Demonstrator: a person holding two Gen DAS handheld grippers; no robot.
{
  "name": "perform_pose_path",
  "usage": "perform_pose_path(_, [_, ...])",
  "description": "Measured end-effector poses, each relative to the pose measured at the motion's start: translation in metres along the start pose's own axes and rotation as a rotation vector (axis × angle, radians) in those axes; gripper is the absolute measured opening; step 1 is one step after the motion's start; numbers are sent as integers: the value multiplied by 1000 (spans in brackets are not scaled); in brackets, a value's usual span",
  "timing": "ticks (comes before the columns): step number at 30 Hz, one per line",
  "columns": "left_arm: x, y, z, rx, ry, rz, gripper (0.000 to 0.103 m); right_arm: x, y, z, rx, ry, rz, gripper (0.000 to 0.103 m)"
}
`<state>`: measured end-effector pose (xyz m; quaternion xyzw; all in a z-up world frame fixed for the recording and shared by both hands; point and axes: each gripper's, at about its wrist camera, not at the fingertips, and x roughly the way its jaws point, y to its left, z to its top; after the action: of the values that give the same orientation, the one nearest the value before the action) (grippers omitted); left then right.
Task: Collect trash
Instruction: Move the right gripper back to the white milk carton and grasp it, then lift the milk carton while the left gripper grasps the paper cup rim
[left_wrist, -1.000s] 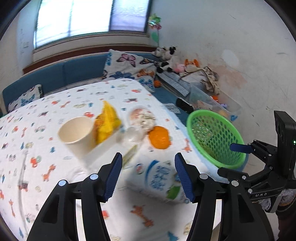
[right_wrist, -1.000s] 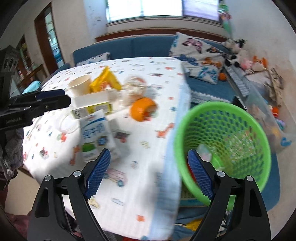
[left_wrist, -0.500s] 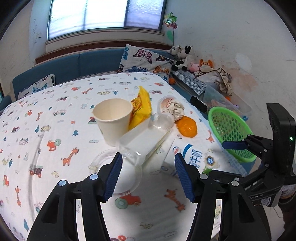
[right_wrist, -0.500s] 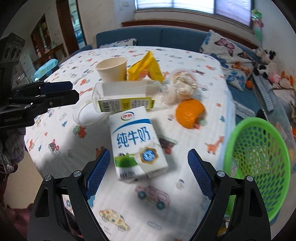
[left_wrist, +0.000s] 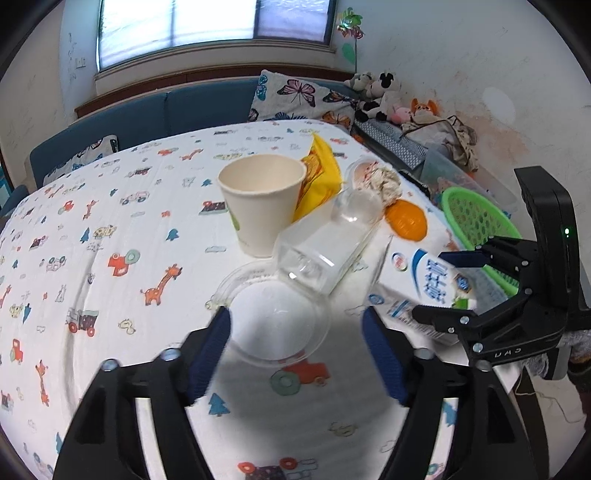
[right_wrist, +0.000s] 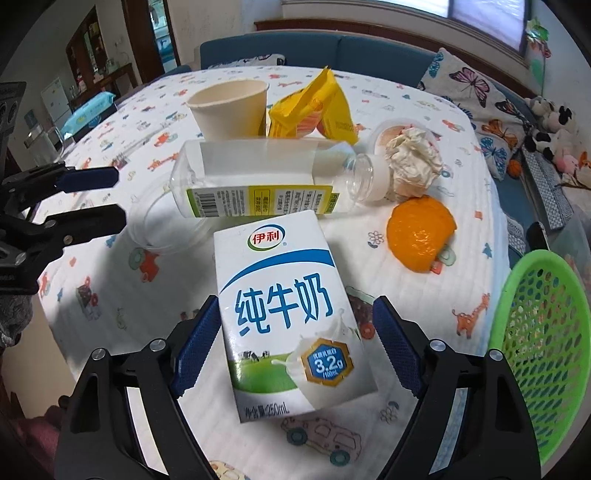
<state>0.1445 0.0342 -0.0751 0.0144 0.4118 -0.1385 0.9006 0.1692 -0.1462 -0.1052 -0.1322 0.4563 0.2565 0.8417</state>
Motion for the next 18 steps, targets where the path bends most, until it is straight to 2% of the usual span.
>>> perform_pose_path(4, [8,2,-2,29,14,5,82,4,0,0,0,10,6,75])
perform_pose_path(6, [13,4,-1,30,29,10,82,5,0,0,5,12,13,71])
perform_pose_path(15, [16,-10,18,93,-1,-43,82,-6,-3,-1,16,-10,11,70])
perform_pose_path(18, [21,-9,27,82,-2,-53,81,-15,-7,-3,22,-24,9,69])
